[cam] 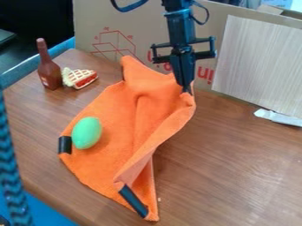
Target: Unfold the cloth from thebottom left to the top right
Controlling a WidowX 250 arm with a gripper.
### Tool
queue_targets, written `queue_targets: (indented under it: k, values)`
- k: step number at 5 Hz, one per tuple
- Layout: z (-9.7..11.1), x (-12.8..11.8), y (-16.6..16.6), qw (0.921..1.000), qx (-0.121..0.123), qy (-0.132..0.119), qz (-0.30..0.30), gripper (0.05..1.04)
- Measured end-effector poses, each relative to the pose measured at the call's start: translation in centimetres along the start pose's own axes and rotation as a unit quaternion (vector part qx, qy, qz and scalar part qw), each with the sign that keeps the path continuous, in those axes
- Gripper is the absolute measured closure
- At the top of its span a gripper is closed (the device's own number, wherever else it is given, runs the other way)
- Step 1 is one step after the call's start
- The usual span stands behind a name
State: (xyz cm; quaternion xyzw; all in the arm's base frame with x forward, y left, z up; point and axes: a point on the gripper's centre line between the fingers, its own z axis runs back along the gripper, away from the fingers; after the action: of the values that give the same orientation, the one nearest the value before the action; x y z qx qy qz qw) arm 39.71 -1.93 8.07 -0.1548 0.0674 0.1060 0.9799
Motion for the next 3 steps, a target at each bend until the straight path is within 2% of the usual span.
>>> queue_targets:
  k: [2, 3]
  values:
    - [-0.1, 0.7, -2.7, 0.9980, -0.012, 0.005, -0.062, 1.033]
    - [-0.3, 0.7, -3.1, 0.9971, -0.022, 0.011, -0.072, 1.033]
